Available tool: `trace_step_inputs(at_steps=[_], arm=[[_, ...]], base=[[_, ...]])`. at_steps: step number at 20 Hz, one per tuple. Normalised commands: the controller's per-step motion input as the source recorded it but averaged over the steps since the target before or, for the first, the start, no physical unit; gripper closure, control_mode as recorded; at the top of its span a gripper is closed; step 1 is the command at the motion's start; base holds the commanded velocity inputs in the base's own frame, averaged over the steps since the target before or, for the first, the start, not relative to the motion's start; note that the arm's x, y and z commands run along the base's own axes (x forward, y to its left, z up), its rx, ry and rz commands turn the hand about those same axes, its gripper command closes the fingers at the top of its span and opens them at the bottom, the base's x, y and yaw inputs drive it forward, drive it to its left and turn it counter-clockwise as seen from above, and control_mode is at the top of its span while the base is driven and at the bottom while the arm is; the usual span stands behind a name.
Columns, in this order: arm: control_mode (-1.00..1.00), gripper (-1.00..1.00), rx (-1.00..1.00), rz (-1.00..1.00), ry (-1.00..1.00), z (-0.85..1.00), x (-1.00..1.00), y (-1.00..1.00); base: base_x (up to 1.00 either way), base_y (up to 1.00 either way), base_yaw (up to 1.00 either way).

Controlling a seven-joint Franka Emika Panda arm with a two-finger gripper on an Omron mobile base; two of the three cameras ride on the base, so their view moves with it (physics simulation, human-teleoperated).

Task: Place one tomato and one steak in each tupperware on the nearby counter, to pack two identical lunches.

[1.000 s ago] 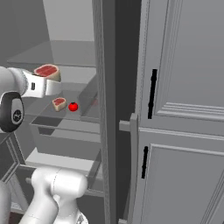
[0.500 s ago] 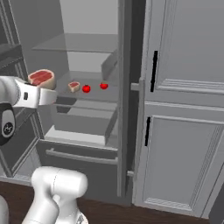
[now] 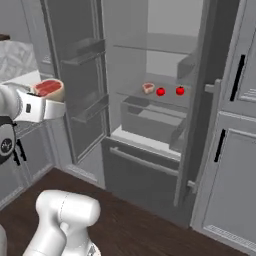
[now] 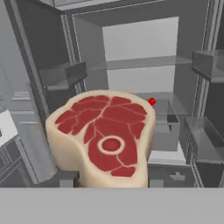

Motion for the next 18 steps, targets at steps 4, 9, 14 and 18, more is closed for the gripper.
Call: trace_step_inputs(at_steps=[4, 9, 14, 18], arm=[[1.00, 1.00, 0.00, 0.00, 0.00, 0.00, 0.00, 0.00], [1.00, 1.00, 0.00, 0.00, 0.00, 0.00, 0.00, 0.00], [1.00, 1.00, 0.00, 0.00, 0.00, 0.00, 0.00, 0.00], [1.00, 1.00, 0.00, 0.00, 0.00, 0.00, 0.00, 0.00]], base=[[-0.17, 0.00, 0.94], [0.58, 0.36, 0.68], [0.84, 0.60, 0.46], [1.00, 0.23, 0.20]])
